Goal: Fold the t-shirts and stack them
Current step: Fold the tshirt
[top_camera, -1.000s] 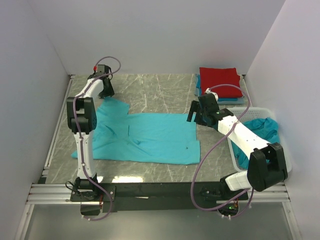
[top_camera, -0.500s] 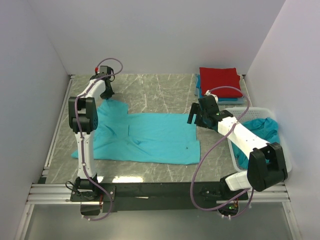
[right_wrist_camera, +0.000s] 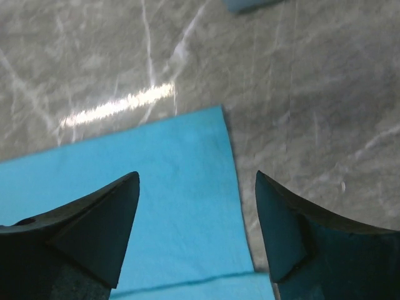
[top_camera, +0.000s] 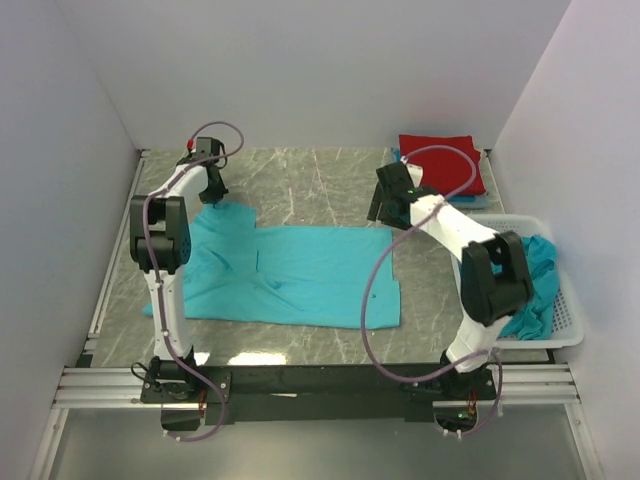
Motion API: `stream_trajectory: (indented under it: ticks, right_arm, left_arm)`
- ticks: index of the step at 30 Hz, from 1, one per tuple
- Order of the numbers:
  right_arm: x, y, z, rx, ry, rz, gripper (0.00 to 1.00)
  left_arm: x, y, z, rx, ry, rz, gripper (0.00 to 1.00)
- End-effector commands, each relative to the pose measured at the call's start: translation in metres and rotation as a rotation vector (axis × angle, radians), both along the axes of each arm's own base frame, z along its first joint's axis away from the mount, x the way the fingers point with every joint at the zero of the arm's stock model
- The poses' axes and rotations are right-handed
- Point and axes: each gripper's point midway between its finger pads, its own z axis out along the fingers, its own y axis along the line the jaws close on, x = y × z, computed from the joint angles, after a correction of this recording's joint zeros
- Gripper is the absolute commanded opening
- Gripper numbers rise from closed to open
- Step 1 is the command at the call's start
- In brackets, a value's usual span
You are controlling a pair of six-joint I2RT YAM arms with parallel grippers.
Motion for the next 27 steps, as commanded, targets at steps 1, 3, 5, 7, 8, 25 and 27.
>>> stream_trajectory:
  ticks: [1, 3, 5, 7, 8, 25, 27]
  right_arm:
    - [0.020, -0.010, -0.001, -0.072, 0.001, -0.102, 0.79]
    - [0.032, -0.007, -0.008, -0.097, 0.002, -0.116, 0.73]
    - [0.044, -0.006, -0.015, -0.112, 0.004, -0.148, 0.70]
    - [0.046, -0.009, -0.033, -0.153, 0.048, -0.174, 0.68]
    - [0.049, -0.008, -0.030, -0.161, 0.056, -0.182, 0.67]
    - [0.055, -0.006, -0.072, -0.231, 0.159, -0.207, 0.55]
    - [0.052, -0.008, -0.072, -0.233, 0.173, -0.210, 0.54]
  left_arm:
    - [0.011, -0.008, 0.055, -0.054, -0.161, 0.013, 0.00]
    - [0.011, -0.010, 0.065, -0.070, -0.200, 0.010, 0.00]
    - [0.009, -0.012, 0.075, -0.079, -0.227, 0.004, 0.00]
    - [0.008, -0.012, 0.075, -0.086, -0.236, 0.006, 0.00]
    - [0.005, -0.012, 0.077, -0.086, -0.237, 0.004, 0.00]
    - [-0.007, -0.014, 0.078, -0.095, -0.249, -0.005, 0.00]
    - [-0.008, -0.012, 0.078, -0.090, -0.250, 0.001, 0.00]
